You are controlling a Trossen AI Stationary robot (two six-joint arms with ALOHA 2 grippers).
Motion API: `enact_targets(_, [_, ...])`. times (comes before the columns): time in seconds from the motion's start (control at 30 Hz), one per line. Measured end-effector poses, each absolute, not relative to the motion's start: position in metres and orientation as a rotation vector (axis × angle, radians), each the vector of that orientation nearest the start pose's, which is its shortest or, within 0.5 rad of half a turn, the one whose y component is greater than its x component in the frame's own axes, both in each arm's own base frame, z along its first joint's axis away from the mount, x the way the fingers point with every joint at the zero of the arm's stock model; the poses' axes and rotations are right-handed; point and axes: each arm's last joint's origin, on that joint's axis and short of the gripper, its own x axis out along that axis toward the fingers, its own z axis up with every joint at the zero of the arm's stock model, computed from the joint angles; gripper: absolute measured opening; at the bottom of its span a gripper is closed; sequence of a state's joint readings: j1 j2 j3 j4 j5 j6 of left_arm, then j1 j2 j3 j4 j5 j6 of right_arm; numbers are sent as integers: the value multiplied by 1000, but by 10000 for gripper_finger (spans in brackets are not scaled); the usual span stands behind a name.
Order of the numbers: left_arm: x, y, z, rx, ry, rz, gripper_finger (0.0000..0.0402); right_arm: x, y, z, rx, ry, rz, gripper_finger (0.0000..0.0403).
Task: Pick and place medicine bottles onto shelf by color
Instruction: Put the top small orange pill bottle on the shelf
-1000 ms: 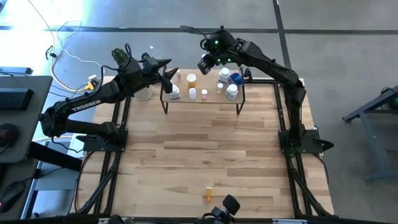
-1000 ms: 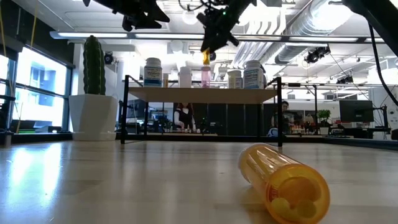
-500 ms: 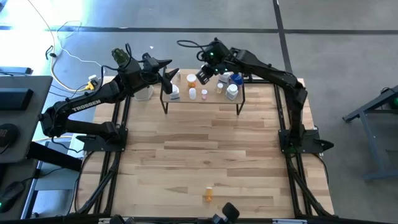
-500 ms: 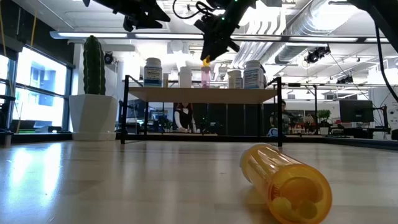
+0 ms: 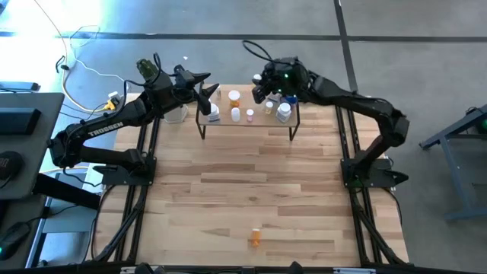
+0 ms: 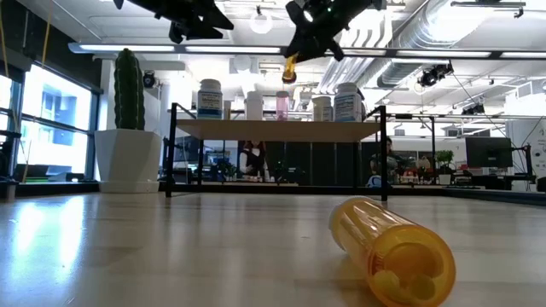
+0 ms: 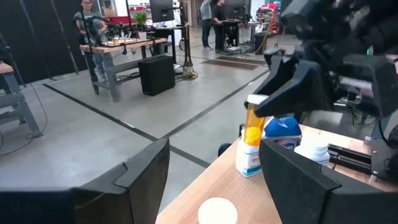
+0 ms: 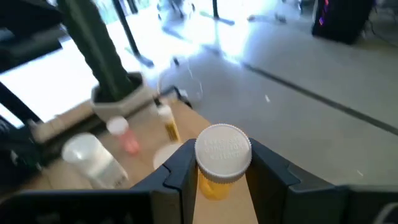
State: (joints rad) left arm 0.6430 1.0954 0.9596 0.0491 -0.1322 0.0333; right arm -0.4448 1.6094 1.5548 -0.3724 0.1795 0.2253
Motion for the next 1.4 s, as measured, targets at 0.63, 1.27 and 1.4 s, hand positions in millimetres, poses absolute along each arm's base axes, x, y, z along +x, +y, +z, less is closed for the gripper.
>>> enact_targets(0.63, [194, 150, 352, -6, 141, 772, 239, 350, -185, 337, 206, 232, -690, 101])
enact_targets(1.27, [194, 150, 352, -6, 142, 773, 239, 371, -209, 318, 220, 453, -713, 101])
enact_targets(1.4, [194, 150, 352, -6, 142, 773, 239, 370, -208, 314, 236, 501, -705, 101])
